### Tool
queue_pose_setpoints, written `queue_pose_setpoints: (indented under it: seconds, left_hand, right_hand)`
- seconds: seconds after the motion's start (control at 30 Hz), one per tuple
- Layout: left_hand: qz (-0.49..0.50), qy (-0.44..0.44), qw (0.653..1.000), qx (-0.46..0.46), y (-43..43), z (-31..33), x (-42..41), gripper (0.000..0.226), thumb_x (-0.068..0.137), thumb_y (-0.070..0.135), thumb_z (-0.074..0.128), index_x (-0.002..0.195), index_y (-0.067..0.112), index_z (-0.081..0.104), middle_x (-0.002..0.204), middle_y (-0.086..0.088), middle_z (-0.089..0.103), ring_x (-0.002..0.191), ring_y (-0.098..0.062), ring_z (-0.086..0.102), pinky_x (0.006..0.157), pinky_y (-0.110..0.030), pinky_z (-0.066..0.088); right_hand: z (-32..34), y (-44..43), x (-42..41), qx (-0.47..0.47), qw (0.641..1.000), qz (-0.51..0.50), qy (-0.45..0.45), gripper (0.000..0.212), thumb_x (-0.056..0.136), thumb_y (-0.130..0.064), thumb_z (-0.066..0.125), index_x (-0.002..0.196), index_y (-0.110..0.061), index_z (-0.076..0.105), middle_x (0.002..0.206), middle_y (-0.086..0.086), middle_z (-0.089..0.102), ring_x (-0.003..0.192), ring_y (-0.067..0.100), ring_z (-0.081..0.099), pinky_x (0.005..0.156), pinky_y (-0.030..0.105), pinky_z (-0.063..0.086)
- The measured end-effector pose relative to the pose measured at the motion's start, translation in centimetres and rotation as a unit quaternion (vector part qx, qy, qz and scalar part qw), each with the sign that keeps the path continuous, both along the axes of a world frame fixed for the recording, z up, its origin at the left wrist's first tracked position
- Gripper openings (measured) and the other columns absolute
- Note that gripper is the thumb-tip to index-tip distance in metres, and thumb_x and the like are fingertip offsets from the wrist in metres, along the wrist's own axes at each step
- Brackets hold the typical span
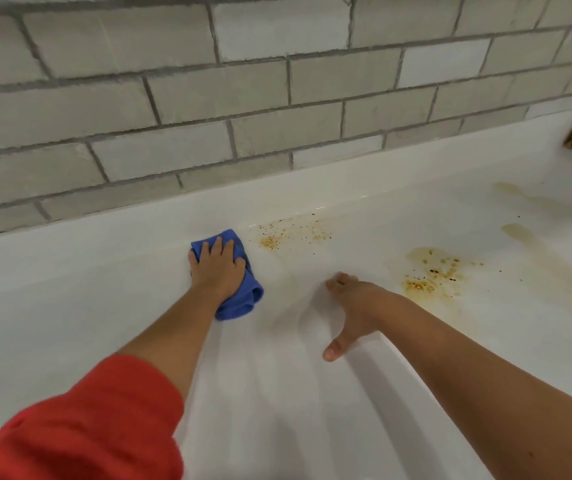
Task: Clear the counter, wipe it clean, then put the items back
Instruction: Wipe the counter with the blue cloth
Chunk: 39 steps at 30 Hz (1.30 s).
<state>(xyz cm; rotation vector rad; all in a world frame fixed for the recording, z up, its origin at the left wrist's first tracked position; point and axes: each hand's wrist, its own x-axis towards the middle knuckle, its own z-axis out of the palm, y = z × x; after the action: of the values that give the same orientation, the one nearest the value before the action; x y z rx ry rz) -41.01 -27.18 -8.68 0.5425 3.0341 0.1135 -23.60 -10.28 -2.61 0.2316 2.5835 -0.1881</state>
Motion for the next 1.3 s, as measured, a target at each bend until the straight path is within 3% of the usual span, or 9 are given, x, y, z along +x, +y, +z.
queue_pose_setpoints:
  seconds: [0.23, 0.47, 0.57, 0.63, 0.7, 0.8, 1.03, 1.2, 1.3]
  left_hand:
    - [-0.02, 0.002, 1.0, -0.003, 2.7, 0.0, -2.0, 0.051, 0.1, 0.032, 0.021, 0.149, 0.017, 0.015, 0.157, -0.004, 0.012, 0.144, -0.027, 0.011, 0.117, -0.049, 0.004]
    - [-0.203, -0.004, 0.979, 0.017, 2.1, -0.3, 7.7, 0.053, 0.1, 0.035, 0.023, 0.15, 0.024, 0.009, 0.158, 0.006, 0.002, 0.146, -0.018, 0.0, 0.118, -0.036, -0.004]
    - [-0.215, -0.008, 0.975, 0.052, -0.5, -0.2, 9.7, 0.071, 0.084, 0.053, 0.003, 0.148, 0.027, 0.016, 0.156, 0.01, 0.012, 0.145, -0.011, 0.005, 0.117, -0.03, -0.005]
    - [-0.17, 0.039, 0.984, 0.045, -0.6, -0.3, 7.4, 0.084, 0.074, 0.052, -0.004, 0.146, 0.022, 0.026, 0.152, 0.004, 0.026, 0.141, -0.014, 0.02, 0.115, -0.031, 0.005]
    - [-0.119, 0.065, 0.99, 0.031, 0.3, -0.3, 3.9, 0.066, 0.088, 0.045, 0.01, 0.142, 0.015, 0.033, 0.146, -0.003, 0.036, 0.134, -0.02, 0.031, 0.113, -0.035, 0.016]
    - [-0.108, 0.052, 0.992, 0.049, 2.4, -0.5, -0.5, 0.045, 0.098, 0.027, 0.031, 0.14, 0.011, 0.035, 0.145, -0.007, 0.037, 0.133, -0.023, 0.033, 0.112, -0.035, 0.022]
    - [-0.105, 0.033, 0.992, 0.058, 5.1, -0.6, -3.4, 0.047, 0.1, 0.024, 0.029, 0.144, 0.012, 0.029, 0.151, -0.007, 0.029, 0.137, -0.024, 0.028, 0.115, -0.037, 0.019]
    - [-0.218, 0.039, 0.971, 0.093, 4.2, -1.2, 2.7, 0.046, 0.099, 0.024, 0.032, 0.145, 0.017, 0.029, 0.151, 0.002, 0.029, 0.139, -0.015, 0.025, 0.116, -0.03, 0.016]
    - [-0.23, 0.05, 0.966, 0.108, 3.8, -1.2, 3.0, 0.045, 0.099, 0.024, 0.033, 0.143, 0.018, 0.033, 0.15, 0.003, 0.032, 0.137, -0.014, 0.028, 0.114, -0.029, 0.018]
  right_hand:
    - [-0.1, 0.1, -0.6, 0.001, 1.0, -0.002, 0.003, 0.123, 0.065, -0.05, 0.079, 0.15, -0.008, 0.002, 0.155, 0.007, 0.008, 0.141, 0.025, 0.022, 0.113, 0.037, 0.031]
    - [0.2, 0.1, -0.3, 0.008, 1.0, 0.002, 0.0, 0.124, 0.065, -0.054, 0.077, 0.151, -0.008, 0.001, 0.156, 0.008, 0.007, 0.142, 0.025, 0.019, 0.115, 0.036, 0.027]
    - [0.2, 0.1, -0.1, 0.004, 1.0, 0.003, 0.005, 0.123, 0.065, -0.055, 0.076, 0.151, -0.009, 0.001, 0.157, 0.006, 0.007, 0.142, 0.025, 0.02, 0.115, 0.037, 0.028]
    - [0.2, 0.0, -0.1, 0.002, 1.0, 0.005, 0.007, 0.122, 0.066, -0.055, 0.076, 0.151, -0.009, 0.001, 0.157, 0.006, 0.006, 0.143, 0.025, 0.018, 0.115, 0.038, 0.028]
    - [0.2, 0.1, -0.1, -0.001, 1.0, 0.004, 0.006, 0.123, 0.066, -0.054, 0.076, 0.151, -0.01, -0.001, 0.157, 0.006, 0.003, 0.144, 0.024, 0.014, 0.115, 0.038, 0.027]
    - [0.0, 0.2, -0.2, -0.006, 1.0, 0.005, -0.001, 0.124, 0.067, -0.053, 0.076, 0.15, -0.009, -0.004, 0.158, 0.006, -0.003, 0.146, 0.025, 0.01, 0.116, 0.04, 0.026]
    - [-0.5, 0.3, -0.6, -0.001, 1.0, 0.006, 0.012, 0.126, 0.063, -0.054, 0.079, 0.15, -0.007, 0.001, 0.157, 0.006, 0.003, 0.143, 0.026, 0.017, 0.112, 0.039, 0.033]
    - [-0.4, 0.5, -0.3, -0.003, 1.0, 0.008, 0.013, 0.126, 0.064, -0.054, 0.078, 0.15, -0.007, -0.001, 0.158, 0.008, -0.001, 0.146, 0.026, 0.01, 0.115, 0.041, 0.028]
    - [-0.2, 0.5, -0.3, -0.004, 1.0, 0.007, 0.004, 0.126, 0.065, -0.054, 0.077, 0.15, -0.008, -0.004, 0.158, 0.007, -0.008, 0.147, 0.025, 0.004, 0.116, 0.042, 0.024]
